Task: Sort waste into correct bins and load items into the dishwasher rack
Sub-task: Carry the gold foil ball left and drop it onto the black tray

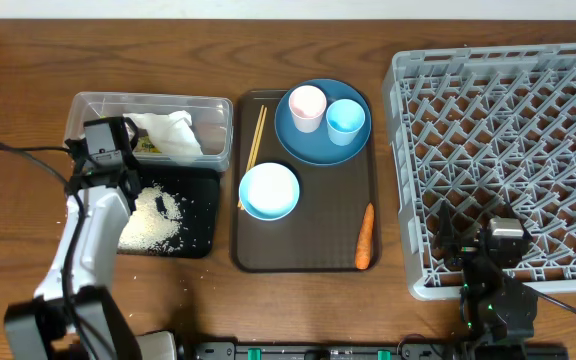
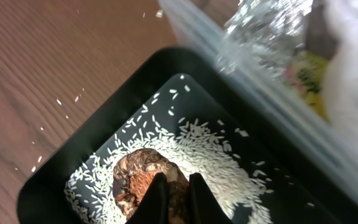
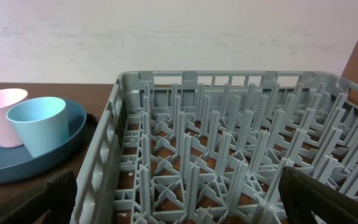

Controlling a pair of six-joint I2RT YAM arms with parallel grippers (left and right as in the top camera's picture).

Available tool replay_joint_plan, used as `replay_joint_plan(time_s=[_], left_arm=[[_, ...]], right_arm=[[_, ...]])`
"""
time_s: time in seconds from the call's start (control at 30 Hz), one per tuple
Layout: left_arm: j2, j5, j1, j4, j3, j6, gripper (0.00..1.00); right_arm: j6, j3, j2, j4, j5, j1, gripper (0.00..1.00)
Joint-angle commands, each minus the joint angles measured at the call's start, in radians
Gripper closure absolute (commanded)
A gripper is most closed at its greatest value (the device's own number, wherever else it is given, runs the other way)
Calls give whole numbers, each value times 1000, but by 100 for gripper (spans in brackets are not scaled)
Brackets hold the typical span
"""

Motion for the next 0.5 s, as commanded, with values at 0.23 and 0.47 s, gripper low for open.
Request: replay_joint_plan(time_s=[0.23,0.47], left_arm=[[63,-10,6,21,-14,-10,73],[61,-10,5,20,-14,-9,56]], right_arm=[[4,-2,-1,-3,10,-7,1],[4,-2,-1,-3,10,-7,1]])
